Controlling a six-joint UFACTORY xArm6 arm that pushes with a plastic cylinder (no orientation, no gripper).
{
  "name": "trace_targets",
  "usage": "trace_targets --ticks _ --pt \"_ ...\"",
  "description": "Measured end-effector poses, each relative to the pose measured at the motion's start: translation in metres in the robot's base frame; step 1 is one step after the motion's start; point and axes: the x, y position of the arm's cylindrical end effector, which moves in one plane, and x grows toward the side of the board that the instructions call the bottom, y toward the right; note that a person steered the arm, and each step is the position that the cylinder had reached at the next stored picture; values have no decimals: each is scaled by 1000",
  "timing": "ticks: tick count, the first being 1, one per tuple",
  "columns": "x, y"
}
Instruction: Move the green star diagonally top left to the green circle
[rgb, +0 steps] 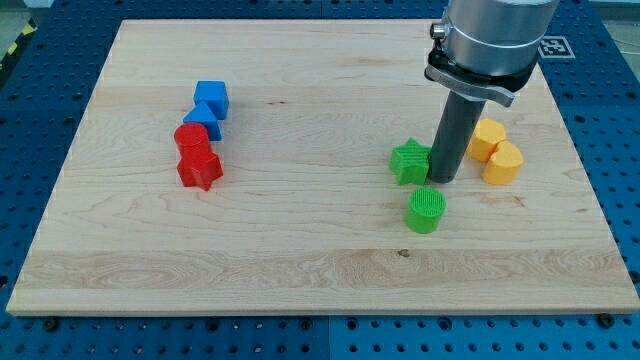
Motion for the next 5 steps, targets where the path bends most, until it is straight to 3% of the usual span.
trace_targets --ticks 2,5 --pt "7 -21" --pt "-17 -52"
